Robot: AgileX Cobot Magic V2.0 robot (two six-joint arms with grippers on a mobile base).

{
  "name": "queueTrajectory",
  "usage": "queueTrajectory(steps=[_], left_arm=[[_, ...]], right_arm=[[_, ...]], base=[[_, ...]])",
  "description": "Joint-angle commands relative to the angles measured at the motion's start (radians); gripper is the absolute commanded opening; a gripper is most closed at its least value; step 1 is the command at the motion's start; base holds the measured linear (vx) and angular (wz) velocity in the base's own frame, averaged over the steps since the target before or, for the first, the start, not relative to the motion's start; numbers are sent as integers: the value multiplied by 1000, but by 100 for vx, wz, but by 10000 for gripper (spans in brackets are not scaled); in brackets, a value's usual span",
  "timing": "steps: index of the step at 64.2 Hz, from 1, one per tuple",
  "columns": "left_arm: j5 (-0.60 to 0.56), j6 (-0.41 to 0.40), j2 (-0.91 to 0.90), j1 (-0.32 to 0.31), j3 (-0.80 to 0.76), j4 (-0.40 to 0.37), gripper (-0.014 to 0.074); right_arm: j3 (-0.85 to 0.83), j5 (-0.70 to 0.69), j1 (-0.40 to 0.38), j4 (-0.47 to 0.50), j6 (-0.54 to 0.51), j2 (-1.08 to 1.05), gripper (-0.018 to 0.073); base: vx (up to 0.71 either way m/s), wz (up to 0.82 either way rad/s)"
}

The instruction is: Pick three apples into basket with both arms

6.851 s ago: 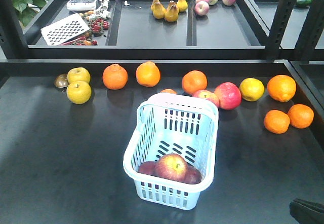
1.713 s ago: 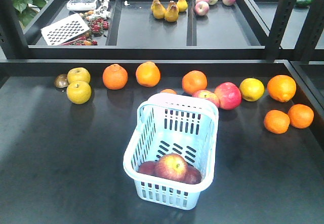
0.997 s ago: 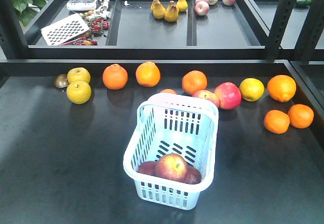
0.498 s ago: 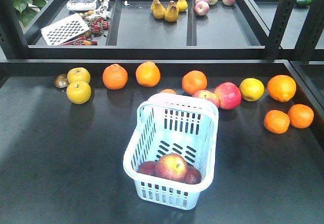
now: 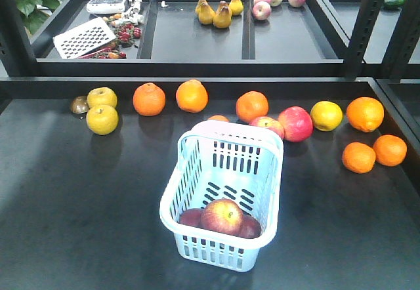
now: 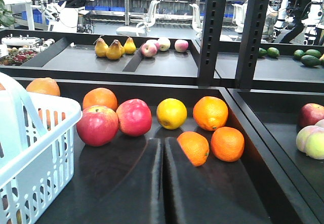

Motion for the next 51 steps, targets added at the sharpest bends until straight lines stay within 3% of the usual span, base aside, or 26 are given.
queueTrajectory(steps=[1,51], left_arm=[[-76,-4,-15,-5,6,0,-6],[-76,-4,-15,-5,6,0,-6]], right_arm=[[13,-79,-6,-6,-6,-13,-4],[13,-79,-6,-5,-6,-13,-4]], base=[[0,0],[0,0]])
